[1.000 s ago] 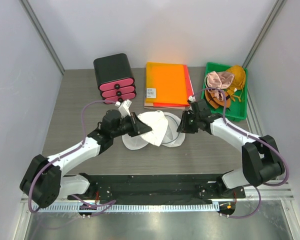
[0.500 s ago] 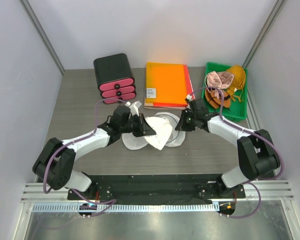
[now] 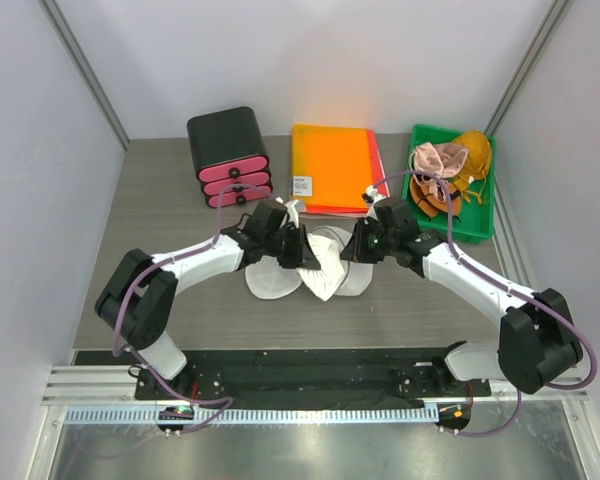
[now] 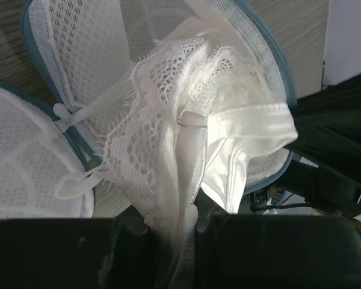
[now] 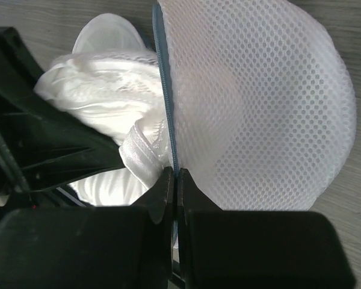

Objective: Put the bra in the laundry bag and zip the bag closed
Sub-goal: Place the bra in the laundry bag.

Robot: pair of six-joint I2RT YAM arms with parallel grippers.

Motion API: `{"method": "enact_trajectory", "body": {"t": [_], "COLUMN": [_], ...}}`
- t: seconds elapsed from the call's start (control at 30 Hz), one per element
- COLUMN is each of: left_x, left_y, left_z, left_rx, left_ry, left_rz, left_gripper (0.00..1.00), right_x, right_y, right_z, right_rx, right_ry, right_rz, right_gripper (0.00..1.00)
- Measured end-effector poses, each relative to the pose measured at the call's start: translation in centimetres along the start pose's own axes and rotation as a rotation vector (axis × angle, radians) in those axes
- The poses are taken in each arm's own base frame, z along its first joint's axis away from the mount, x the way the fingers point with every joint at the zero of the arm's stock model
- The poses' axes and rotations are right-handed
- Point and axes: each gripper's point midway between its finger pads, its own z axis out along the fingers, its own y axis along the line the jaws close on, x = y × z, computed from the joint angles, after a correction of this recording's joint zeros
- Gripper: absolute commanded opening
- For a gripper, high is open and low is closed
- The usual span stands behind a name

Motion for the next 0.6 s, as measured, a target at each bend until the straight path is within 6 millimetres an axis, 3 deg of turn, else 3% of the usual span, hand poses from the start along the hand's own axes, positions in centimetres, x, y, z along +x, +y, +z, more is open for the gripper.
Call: {"method": "enact_trajectory", "body": {"t": [0.2, 0.4, 0.6], "left_x": [0.0, 0.6, 0.0], "left_y": [-0.3, -2.7, -3.9], "left_z": [2.7, 5.9, 6.7], "left_rx": [-0.009, 0.080, 0.173], "left_ry": [0.043, 0.024, -0.079], "left_rz": [0.021, 0.044, 0.002], "left_gripper": [0.00, 0.00, 0.00], "right_x": [0.7, 1.0, 0.5], "right_y": [1.5, 2.8, 2.7], "right_z": [-0.6, -0.8, -2.0], "right_rx": [-0.018, -0.036, -0.007], "right_ry": [0.014, 0.020, -0.018], "right_rz": [0.004, 0.041, 0.085], "right_gripper": [0.01, 0.01, 0.01]}}
